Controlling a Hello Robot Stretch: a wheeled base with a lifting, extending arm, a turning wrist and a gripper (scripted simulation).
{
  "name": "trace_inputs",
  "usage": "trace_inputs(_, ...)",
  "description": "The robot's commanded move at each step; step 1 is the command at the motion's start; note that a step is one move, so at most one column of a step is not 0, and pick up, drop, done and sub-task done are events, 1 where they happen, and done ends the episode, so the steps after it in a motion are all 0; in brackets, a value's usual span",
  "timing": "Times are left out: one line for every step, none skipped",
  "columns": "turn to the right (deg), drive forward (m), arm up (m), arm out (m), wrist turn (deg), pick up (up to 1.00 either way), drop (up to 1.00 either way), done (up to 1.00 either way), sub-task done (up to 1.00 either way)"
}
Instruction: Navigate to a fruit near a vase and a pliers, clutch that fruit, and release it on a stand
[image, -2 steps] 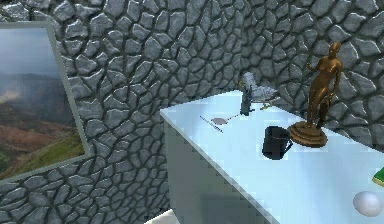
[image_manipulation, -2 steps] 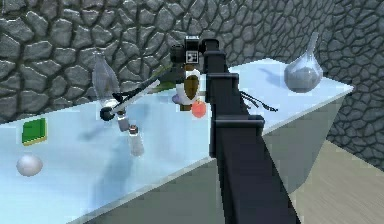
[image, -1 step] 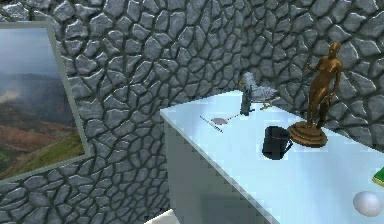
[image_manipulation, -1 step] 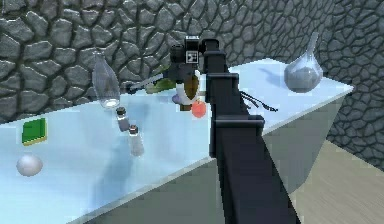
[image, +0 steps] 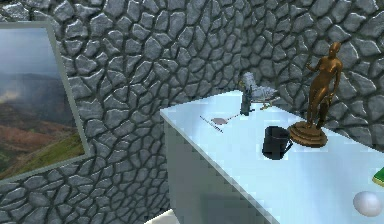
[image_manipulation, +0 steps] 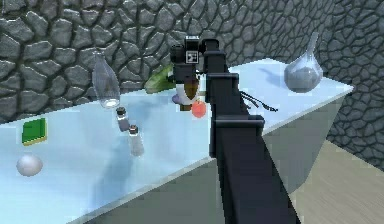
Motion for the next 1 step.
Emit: trace_inputs(0.0, 0.00, 0.00, 0.00, 15.0, 0.00, 0.00, 0.00, 0.00)
